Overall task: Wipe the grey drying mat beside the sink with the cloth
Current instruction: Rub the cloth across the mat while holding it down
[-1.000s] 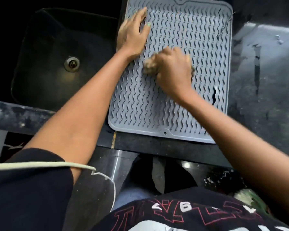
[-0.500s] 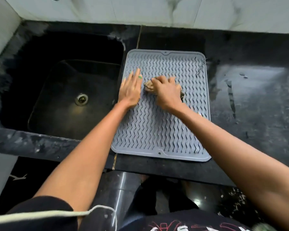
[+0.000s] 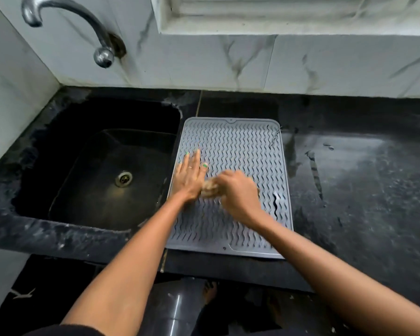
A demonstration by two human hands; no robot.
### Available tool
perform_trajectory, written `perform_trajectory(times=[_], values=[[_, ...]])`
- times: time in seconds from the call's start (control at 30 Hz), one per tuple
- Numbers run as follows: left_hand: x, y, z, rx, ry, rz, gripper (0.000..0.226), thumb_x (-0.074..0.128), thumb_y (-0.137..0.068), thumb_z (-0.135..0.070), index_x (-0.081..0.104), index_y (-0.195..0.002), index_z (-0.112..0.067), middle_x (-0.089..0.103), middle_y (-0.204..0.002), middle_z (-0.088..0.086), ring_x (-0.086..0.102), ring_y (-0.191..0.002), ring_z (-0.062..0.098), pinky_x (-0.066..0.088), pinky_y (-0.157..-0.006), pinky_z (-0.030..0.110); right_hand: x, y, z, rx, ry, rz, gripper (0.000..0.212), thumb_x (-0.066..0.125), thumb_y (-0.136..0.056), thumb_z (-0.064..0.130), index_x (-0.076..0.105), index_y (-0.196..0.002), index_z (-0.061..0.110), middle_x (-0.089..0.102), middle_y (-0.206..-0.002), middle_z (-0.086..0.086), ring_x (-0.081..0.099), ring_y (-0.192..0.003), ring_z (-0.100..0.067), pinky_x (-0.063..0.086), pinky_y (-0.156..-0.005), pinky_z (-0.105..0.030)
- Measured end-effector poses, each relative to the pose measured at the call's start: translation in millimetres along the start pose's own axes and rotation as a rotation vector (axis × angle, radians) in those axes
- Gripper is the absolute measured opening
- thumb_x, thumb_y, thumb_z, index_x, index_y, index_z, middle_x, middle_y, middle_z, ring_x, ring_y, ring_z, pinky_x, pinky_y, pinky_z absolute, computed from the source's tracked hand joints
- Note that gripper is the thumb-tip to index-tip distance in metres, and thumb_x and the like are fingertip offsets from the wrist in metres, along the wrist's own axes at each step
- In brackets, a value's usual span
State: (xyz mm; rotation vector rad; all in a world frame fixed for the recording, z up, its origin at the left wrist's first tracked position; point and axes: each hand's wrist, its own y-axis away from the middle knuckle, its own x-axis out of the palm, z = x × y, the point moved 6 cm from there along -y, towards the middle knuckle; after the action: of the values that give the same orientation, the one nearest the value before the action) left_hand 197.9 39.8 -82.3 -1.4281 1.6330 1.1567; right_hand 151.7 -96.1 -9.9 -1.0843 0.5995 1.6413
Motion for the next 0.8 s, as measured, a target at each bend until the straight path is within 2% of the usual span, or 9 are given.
perform_trajectory(times=[0.07, 0.13, 0.23, 0.33, 0.43, 0.53, 0.63, 0.73, 0.8], values=[[-1.3, 3.7, 0.1, -0.007, 0.037, -0.006, 0.053, 0.015, -0.105, -0.031, -0.006, -0.152, -0.023, -0.003, -0.162, 0.003, -0.006, -0.15, 0.016, 0.0, -0.12, 0.033, 6.4, -22.9, -9.9, 0.043, 0.084, -0.001, 0.043, 0.051, -0.083, 0.002, 0.056, -0.122, 0.02, 0.057, -0.122, 0.0, 0.048, -0.105, -0.023, 0.042, -0.085, -0.041], [-4.4, 6.3, -0.8, -0.037, 0.144, -0.029, 0.05, 0.012, -0.105, -0.035, -0.001, -0.152, -0.027, 0.001, -0.162, -0.002, -0.004, -0.149, 0.012, -0.001, -0.119, 0.03, 22.9, -24.6, -8.9, 0.056, 0.148, 0.047, 0.048, 0.044, -0.086, 0.004, 0.047, -0.131, 0.018, 0.05, -0.131, -0.002, 0.043, -0.112, -0.025, 0.039, -0.09, -0.041], [-7.1, 6.9, -3.6, -0.063, 0.235, -0.043, 0.05, 0.009, -0.104, -0.04, 0.003, -0.152, -0.03, 0.003, -0.162, -0.006, -0.002, -0.149, 0.009, -0.004, -0.118, 0.029, 35.5, 9.4, 8.0, -0.017, 0.175, 0.01, 0.048, 0.036, -0.079, 0.004, 0.055, -0.122, 0.015, 0.058, -0.119, -0.003, 0.049, -0.102, -0.025, 0.042, -0.082, -0.039], [-5.5, 7.7, -4.6, -0.048, 0.191, -0.034, 0.051, 0.008, -0.104, -0.04, 0.0, -0.152, -0.028, 0.001, -0.162, -0.004, -0.003, -0.149, 0.009, -0.004, -0.119, 0.03, 37.1, 62.6, 28.4, -0.108, 0.089, -0.019, 0.038, 0.054, -0.064, 0.0, 0.067, -0.094, 0.017, 0.064, -0.093, 0.003, 0.055, -0.079, -0.022, 0.043, -0.062, -0.034], [-5.4, 7.9, -4.1, -0.06, 0.198, -0.043, 0.051, 0.009, -0.103, -0.042, 0.001, -0.152, -0.029, 0.002, -0.162, -0.005, -0.003, -0.149, 0.008, -0.005, -0.119, 0.029, 35.9, 104.6, 46.9, -0.167, 0.038, 0.06, 0.024, 0.06, -0.057, 0.012, 0.068, -0.075, 0.025, 0.062, -0.076, 0.011, 0.056, -0.07, -0.018, 0.041, -0.056, -0.029], [-5.9, 8.3, -4.9, -0.064, 0.215, -0.028, 0.053, 0.012, -0.103, -0.044, 0.002, -0.153, -0.028, 0.003, -0.162, -0.002, -0.003, -0.149, 0.009, -0.004, -0.121, 0.032, 24.8, 88.2, 41.5, -0.049, -0.126, 0.108, 0.03, 0.047, -0.062, 0.02, 0.072, -0.077, 0.025, 0.068, -0.075, 0.008, 0.06, -0.073, -0.02, 0.041, -0.061, -0.03], [-6.9, 7.5, -3.7, -0.082, 0.255, -0.023, 0.054, 0.015, -0.103, -0.046, 0.004, -0.153, -0.029, 0.004, -0.163, -0.001, -0.002, -0.15, 0.011, -0.002, -0.122, 0.034, 9.8, 54.1, 18.7, 0.135, -0.165, -0.022, 0.038, 0.051, -0.071, 0.006, 0.069, -0.098, 0.026, 0.069, -0.098, 0.005, 0.056, -0.088, -0.021, 0.035, -0.072, -0.032], [-5.7, 8.5, -2.1, -0.093, 0.263, -0.015, 0.056, 0.015, -0.101, -0.05, 0.003, -0.153, -0.031, 0.003, -0.163, 0.001, -0.001, -0.15, 0.014, -0.002, -0.122, 0.035, 23.7, 56.4, 22.1, 0.0, 0.128, 0.053, 0.051, 0.049, -0.073, 0.003, 0.059, -0.12, 0.02, 0.061, -0.12, 0.002, 0.052, -0.102, -0.024, 0.039, -0.078, -0.038], [-5.7, 8.9, -2.4, -0.086, 0.246, -0.025, 0.057, 0.016, -0.101, -0.05, 0.003, -0.153, -0.031, 0.003, -0.163, 0.001, -0.002, -0.15, 0.013, -0.003, -0.121, 0.034, 30.5, 80.6, 32.0, -0.084, 0.16, 0.075, 0.048, 0.052, -0.064, 0.005, 0.065, -0.107, 0.019, 0.067, -0.106, 0.002, 0.057, -0.09, -0.025, 0.042, -0.067, -0.036]])
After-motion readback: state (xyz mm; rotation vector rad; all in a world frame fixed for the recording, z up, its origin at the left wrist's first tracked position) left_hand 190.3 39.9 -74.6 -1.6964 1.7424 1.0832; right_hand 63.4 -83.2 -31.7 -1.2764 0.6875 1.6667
